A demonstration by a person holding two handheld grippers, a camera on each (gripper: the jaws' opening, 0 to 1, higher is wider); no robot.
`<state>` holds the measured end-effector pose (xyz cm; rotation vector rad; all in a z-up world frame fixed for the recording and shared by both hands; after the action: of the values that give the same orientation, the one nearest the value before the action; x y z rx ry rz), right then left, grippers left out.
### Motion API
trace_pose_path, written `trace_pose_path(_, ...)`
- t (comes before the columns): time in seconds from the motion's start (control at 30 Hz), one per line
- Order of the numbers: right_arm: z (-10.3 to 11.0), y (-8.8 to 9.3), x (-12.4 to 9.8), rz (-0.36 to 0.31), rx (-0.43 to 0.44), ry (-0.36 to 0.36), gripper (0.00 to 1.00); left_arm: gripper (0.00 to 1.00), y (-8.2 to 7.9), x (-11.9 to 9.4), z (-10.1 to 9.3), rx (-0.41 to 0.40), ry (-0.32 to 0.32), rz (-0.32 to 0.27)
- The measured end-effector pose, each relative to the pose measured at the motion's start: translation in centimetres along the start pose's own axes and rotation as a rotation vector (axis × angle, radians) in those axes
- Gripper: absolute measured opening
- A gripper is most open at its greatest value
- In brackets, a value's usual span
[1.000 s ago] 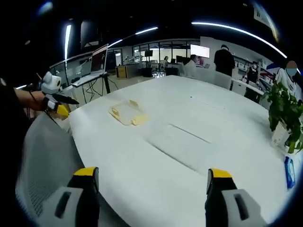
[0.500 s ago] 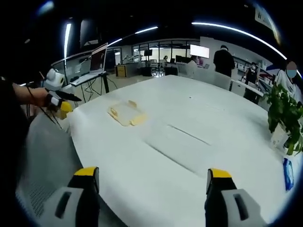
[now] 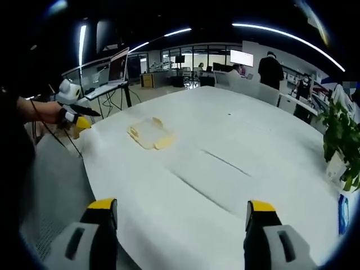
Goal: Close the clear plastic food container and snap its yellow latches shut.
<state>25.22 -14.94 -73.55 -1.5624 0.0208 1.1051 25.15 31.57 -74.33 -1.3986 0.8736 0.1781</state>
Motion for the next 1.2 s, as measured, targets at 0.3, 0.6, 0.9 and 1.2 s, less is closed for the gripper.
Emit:
trace_pose_path(0.3, -0.3, -0.8, 0.7, 0.005, -0.008, -0.003, 0.94, 0.99, 0.2, 1.3, 0.8, -0.005, 0.013, 0.009)
trace_pose_path(0.6, -0.6, -2.2, 2.1, -0.010, 0.003, -0.019, 0.94, 0.99, -0.3, 1.9, 1.6, 0.004, 0.014, 0.005)
trace_pose_path(0.9, -0.8, -3.4, 3.3, -0.039, 0.023, -0.009, 0.94, 0.99, -0.5, 2.5, 2.3, 0.007, 0.016, 0.007)
trace_pose_path(1.2, -1.2, -4.7, 4.3, -0.056, 0.020, -0.009, 0.94, 0.99, -1.3, 3.4, 2.7, 0.024, 0.018, -0.006)
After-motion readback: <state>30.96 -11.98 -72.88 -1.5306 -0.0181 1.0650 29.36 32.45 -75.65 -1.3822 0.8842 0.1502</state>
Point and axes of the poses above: the point that each gripper's makers call its tool centre point, and the gripper's own axes: x roughly forward along the fingers, z roughly to its left, y roughly out of its underside, the point moved 10 cm from there along -x, roughly backward along the fingers, and after that the axes turned 6 degrees about x, right-handed, at the moved point
